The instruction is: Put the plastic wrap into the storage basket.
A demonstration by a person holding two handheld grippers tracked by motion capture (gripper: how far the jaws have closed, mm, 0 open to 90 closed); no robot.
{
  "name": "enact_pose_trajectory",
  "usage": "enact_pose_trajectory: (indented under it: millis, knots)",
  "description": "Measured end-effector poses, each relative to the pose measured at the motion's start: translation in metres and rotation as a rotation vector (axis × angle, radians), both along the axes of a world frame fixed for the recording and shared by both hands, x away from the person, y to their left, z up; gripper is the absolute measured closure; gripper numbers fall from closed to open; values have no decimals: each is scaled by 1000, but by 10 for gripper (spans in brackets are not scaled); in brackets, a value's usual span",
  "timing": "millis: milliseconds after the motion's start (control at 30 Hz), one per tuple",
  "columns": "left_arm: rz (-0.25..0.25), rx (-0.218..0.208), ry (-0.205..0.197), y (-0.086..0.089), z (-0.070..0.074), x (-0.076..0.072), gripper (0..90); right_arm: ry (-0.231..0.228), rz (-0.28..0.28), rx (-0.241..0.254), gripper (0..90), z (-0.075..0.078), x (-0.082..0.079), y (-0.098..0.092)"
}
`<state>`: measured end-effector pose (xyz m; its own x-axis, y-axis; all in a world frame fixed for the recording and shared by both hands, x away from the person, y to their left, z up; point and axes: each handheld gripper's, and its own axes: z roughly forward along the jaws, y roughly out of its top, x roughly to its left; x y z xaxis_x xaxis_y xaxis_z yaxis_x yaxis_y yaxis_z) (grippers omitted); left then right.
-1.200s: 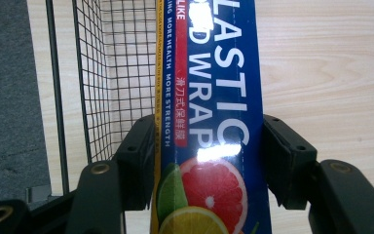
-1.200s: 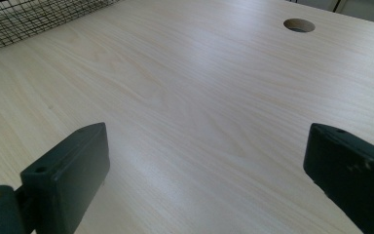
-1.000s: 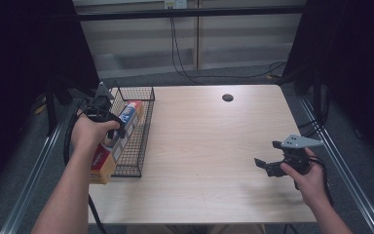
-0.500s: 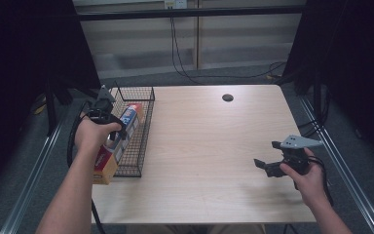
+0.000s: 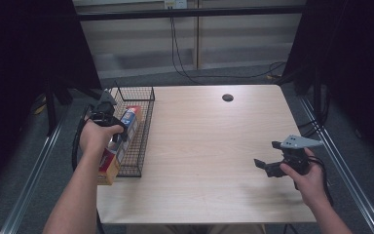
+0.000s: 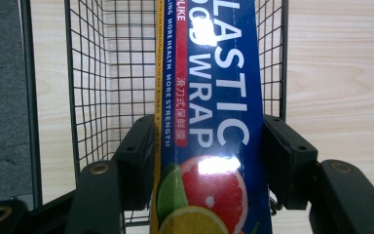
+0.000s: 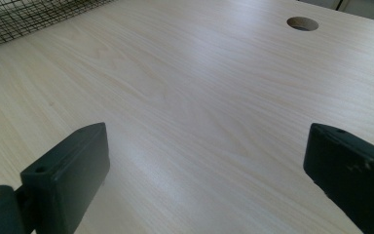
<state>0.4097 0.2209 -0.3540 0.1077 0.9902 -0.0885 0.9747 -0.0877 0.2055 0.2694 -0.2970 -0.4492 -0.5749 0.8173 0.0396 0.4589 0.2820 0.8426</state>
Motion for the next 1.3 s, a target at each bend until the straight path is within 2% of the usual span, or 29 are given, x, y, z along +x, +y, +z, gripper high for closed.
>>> enact_pose_trajectory:
  millis: [400,467,833,1300]
  knots:
    - [23,-12,5,-3,-10,2,438,1,6,0,27,0,0,0]
    - [15,-3,8,-3,-10,3,437,-3,7,0,27,0,0,0]
    - [40,-2,4,-3,-17,4,435,-2,10,0,27,0,0,0]
    - [55,-12,7,-2,-20,4,431,-3,7,-1,27,1,0,0]
